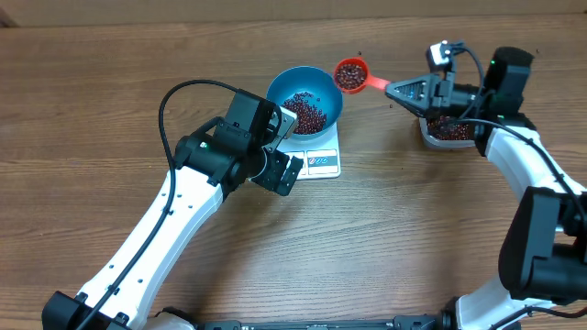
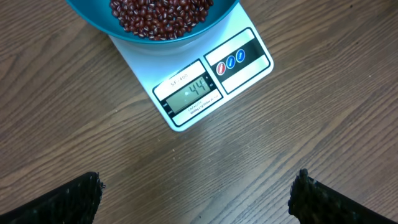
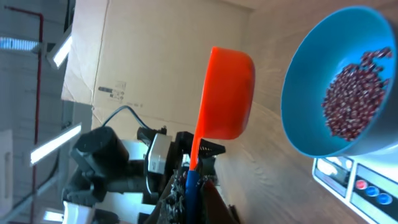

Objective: Scoop item into bowl and weigh 150g on scale
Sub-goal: 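Carry the filled cup left over the teal bowl, then tilt the red cup to pour beans into the teal bowl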

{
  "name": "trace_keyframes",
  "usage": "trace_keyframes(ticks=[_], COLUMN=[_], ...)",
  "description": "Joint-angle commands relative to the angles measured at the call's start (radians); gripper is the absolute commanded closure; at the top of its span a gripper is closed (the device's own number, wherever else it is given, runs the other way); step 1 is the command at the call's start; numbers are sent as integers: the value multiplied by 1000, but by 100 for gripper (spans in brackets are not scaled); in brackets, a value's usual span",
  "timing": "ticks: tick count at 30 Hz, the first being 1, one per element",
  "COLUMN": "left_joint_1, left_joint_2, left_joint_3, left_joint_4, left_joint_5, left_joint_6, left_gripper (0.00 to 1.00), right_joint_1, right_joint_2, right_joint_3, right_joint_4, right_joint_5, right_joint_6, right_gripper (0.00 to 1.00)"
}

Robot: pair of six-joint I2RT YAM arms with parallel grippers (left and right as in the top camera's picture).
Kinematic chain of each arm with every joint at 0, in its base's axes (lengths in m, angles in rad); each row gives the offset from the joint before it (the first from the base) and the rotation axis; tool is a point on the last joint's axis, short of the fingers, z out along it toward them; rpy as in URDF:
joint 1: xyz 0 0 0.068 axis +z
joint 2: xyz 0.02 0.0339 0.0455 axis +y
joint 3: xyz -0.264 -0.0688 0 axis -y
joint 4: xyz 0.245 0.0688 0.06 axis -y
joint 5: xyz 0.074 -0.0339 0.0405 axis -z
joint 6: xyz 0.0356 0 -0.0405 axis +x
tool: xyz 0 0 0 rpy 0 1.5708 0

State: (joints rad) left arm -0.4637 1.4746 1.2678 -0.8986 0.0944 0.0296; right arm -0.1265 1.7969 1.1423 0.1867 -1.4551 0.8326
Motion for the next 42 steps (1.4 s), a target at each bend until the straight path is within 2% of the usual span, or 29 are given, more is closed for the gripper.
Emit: trace_keyframes(ticks=[1,5,8,12,16,21,25,31,37,42], left_joint_1=[5,5,5,5,5,5,5,5,5,5], left_joint_2=[-23,-23,-23,-23,-23,-23,-23,-23,-23,-23], left_joint_3=[4,4,4,4,4,4,4,4,4,4], left_joint_4=[2,2,2,2,2,2,1,2,2,2], left_joint_5=[9,9,9,9,9,9,9,9,9,9], left_joint_6=[8,8,8,8,8,8,8,8,8,8], left_gripper=[0,0,0,0,0,0,0,0,0,0], right_joint_1=[42,103,145,164,165,165,177,213,236,237], right_joint_2=[1,1,1,1,1,1,1,1,1,1], right_joint_3=[11,11,11,11,11,11,10,10,10,10], right_joint_4=[19,63,97,97,97,95,54,-94,-105,-122], right_joint_5=[51,70,76,128,251,304,322,435,449,515], right_joint_6=[113,11,-183,-365,-420,-519,-649,-853,-1017,-1052], right_gripper=[96,96,96,96,96,96,96,96,96,96])
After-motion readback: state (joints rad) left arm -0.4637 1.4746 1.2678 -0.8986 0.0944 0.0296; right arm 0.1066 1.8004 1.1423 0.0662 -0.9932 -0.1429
